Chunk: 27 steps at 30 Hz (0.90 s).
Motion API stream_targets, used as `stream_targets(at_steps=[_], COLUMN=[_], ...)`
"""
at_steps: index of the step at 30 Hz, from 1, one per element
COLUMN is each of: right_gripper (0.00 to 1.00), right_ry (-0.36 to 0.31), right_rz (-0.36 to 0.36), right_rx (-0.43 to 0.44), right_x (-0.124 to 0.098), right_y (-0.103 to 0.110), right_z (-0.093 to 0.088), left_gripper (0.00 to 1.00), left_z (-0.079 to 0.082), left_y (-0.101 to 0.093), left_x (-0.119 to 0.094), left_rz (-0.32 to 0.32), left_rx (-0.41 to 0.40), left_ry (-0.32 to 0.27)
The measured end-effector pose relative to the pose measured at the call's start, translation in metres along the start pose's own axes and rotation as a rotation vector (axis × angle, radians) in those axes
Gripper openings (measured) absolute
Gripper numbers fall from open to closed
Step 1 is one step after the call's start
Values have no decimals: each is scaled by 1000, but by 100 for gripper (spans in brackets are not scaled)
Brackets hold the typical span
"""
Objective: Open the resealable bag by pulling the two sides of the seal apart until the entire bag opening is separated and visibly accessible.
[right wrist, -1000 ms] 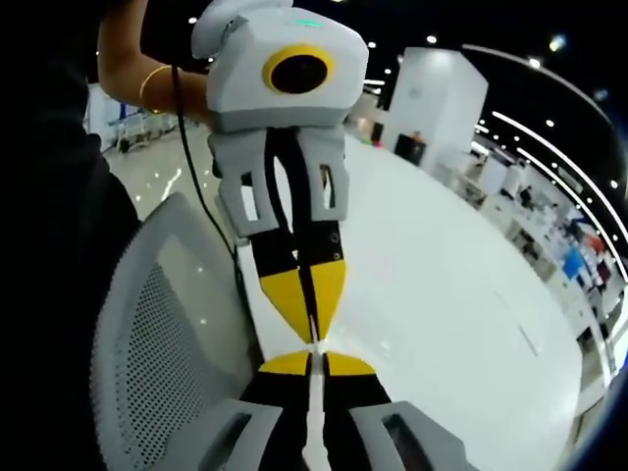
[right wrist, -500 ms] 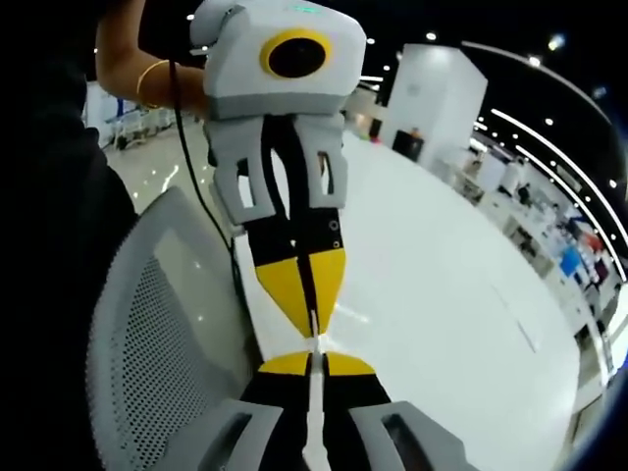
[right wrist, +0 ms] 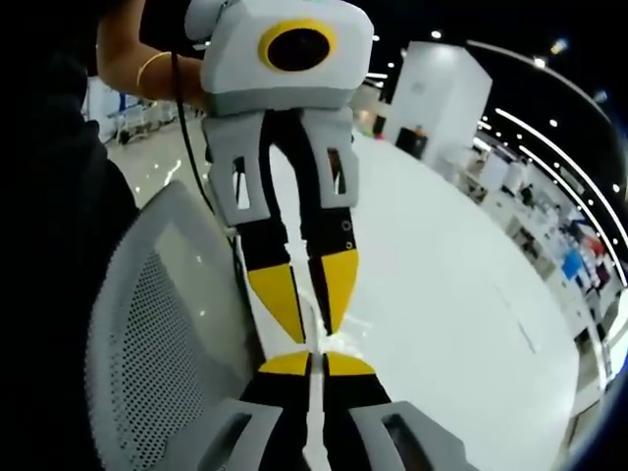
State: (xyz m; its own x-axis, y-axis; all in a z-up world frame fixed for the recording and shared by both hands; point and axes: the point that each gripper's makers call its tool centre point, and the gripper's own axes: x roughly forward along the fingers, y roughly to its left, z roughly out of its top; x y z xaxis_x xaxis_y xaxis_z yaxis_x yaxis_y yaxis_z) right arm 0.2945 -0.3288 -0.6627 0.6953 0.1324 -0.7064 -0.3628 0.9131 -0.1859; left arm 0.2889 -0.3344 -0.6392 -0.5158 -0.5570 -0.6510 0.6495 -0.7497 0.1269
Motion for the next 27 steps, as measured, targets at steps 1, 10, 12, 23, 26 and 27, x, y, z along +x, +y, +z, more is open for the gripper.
stream_targets(at_steps=[1,10,12,23,26,27], right_gripper=[0,0,0,0,0,0], right_ry=[1,8,6,-4,-8,-9], right_rz=[2,3,6,-7,-7,-6], right_rx=[0,-2,-2,5,9,11], right_x=[0,0,0,-3,-2,-2], right_y=[0,1,2,-2,-1,-1], right_z=[0,-2,-1,-1,-1,0], left_gripper=[5,0,0,0,0,0], left_z=[2,4,3,5,5,5], left_y=[-1,-3,-3,0,1,0], left_x=[-1,0,1,0,0,0], left_rz=[-3,-9,-12,53,51,50], left_rx=[-10,-30,-26,-120,-123,-121], left_ry=[-9,-19,-13,-24,-26,-23])
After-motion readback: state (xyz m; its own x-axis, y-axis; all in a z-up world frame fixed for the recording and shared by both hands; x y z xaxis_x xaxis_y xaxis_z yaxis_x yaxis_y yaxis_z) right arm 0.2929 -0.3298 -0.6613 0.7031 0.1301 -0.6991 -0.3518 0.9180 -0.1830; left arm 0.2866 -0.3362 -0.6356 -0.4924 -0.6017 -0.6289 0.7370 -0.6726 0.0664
